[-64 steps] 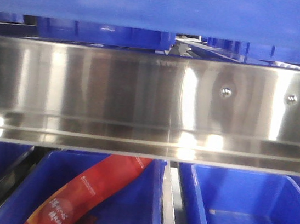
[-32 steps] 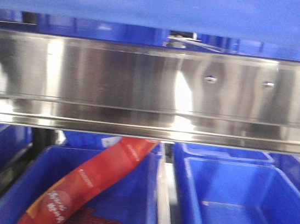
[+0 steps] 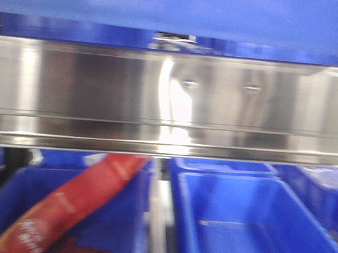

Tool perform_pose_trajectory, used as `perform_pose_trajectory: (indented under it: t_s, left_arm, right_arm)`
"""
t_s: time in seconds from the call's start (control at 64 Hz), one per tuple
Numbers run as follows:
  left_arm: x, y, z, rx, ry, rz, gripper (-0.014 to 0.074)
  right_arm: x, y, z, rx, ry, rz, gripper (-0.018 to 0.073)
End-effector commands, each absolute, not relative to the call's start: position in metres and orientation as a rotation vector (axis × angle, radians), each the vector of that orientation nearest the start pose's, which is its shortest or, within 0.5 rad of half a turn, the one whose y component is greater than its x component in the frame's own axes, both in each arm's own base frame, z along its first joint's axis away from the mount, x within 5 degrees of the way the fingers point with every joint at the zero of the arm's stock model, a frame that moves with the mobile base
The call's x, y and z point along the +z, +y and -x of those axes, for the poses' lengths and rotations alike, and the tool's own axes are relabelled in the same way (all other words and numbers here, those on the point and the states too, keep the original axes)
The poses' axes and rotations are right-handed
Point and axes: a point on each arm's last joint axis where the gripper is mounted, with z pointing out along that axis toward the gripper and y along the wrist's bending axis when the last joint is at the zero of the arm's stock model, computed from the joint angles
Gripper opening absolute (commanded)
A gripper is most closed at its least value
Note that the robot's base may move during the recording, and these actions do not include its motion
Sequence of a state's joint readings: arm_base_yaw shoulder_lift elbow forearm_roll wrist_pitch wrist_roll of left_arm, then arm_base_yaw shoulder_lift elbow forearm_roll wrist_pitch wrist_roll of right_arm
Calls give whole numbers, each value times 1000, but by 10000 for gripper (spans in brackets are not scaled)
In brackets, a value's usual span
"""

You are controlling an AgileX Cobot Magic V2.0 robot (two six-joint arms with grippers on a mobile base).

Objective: Move blue bin to conveyor side
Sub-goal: 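Hold the bin with both grippers while the base turns away from rack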

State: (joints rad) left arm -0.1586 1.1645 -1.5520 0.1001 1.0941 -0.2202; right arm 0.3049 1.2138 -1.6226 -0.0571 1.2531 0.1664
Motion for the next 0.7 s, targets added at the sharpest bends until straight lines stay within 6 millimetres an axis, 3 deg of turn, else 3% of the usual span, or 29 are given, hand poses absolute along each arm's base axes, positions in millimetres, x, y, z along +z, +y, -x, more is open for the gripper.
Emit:
perform_pose_trajectory:
  t_s: [0.0,0.688]
  left_arm:
    - [496,-26,-205,-118,2053,45,-19]
    - [496,-26,-205,-118,2053,45,-19]
  right_arm:
    - [492,56,-203,166,2198,148,-81]
    - [492,56,-203,166,2198,148,-81]
